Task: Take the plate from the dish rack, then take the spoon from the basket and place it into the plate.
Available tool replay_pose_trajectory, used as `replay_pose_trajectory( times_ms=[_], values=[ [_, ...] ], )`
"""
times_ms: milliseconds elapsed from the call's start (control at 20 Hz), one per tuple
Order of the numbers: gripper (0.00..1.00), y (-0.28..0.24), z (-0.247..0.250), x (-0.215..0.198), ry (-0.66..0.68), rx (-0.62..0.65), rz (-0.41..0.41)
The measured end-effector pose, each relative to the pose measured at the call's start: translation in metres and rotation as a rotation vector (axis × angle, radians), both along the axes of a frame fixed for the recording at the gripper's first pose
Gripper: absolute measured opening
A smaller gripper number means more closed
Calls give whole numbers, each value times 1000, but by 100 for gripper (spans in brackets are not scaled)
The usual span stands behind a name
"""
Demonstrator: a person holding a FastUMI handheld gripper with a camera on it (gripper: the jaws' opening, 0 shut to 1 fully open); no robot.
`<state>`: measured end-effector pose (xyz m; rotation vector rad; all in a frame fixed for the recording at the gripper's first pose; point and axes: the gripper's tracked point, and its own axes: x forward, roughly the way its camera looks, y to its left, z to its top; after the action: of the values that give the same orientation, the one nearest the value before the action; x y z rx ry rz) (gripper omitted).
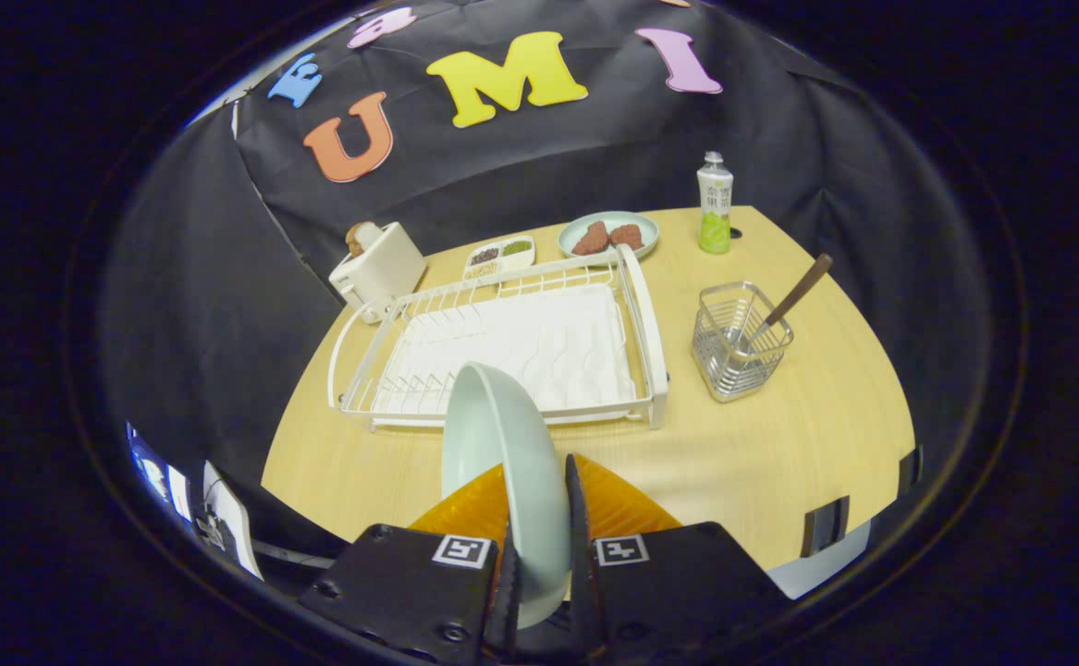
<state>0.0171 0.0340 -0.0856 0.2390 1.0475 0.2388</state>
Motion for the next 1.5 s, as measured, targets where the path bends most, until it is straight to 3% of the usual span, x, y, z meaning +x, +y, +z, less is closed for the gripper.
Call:
replay_pose_trajectory(
  times_ms=[350, 650, 1000, 1050, 1300, 1450, 1500],
  values=[
    [27, 10, -50, -13, 97, 53, -11],
    [29, 15, -60, -2, 95, 100, -1],
    [34, -4, -78, 12, 118, 94, -59],
    [41, -7, -76, 16, 109, 88, -65],
    [54, -21, -60, 29, -24, 29, -62],
    [77, -28, -42, 28, -137, -14, -49],
    [79, -31, -37, 28, -173, -23, -53]
  ],
)
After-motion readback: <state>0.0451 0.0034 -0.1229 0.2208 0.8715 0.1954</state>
